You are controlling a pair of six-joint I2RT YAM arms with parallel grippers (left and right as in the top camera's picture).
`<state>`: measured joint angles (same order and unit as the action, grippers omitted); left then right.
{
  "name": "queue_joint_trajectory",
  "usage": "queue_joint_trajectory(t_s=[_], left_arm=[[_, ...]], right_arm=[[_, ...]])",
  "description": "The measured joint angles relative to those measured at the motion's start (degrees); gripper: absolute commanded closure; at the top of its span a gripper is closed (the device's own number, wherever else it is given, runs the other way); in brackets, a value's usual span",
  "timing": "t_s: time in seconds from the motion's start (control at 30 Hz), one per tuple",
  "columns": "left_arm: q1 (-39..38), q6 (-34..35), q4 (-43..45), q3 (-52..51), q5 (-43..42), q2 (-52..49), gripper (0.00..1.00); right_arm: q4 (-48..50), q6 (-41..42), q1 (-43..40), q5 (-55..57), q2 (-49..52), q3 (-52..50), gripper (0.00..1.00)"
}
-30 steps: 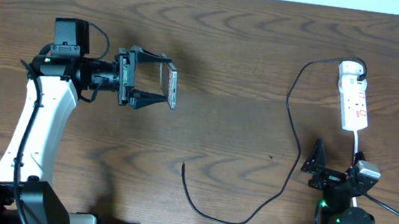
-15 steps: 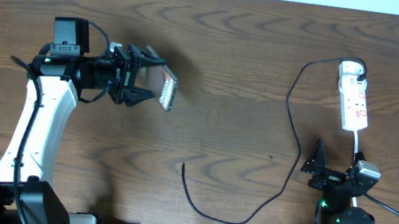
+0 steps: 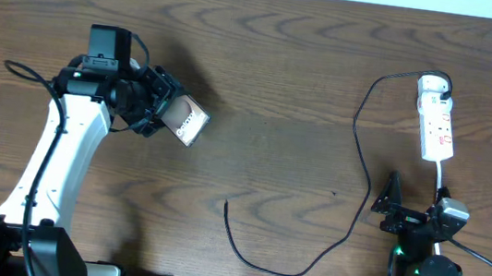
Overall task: Plug charger to phone and switch on socket
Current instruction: 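Reach the right gripper toward the phone held by the left gripper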
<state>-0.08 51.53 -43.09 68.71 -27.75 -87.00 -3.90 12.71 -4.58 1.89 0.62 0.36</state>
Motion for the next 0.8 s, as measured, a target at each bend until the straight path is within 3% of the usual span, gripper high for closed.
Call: queue_joint_trajectory(t_s=[0.1, 0.27, 0.43, 0.6, 0.8], left_arm=[[-0.3, 0.0, 0.0, 0.0, 0.9, 0.0, 0.93], [-0.3, 0.1, 0.0, 0.0, 1.5, 0.0, 0.93], [-0.3, 1.0, 0.0, 0.0, 1.6, 0.0, 0.93], [-0.3, 3.0, 0.0, 0.0, 1.7, 0.0, 0.93], [-0.3, 8.5, 0.0, 0.0, 2.1, 0.0, 0.93]], right_arm=[[2.3, 0.3, 0.0, -0.3, 0.0, 0.0, 0.01], [16.9, 3.2, 0.0, -5.4, 0.1, 0.3, 0.01], [15.3, 8.7, 0.0, -10.6, 4.7, 5.5, 0.01], [13.9, 13.2, 0.0, -22.0, 22.4, 18.3, 0.01], [14.5, 17.2, 1.6, -45.2, 53.1, 37.3, 0.01]])
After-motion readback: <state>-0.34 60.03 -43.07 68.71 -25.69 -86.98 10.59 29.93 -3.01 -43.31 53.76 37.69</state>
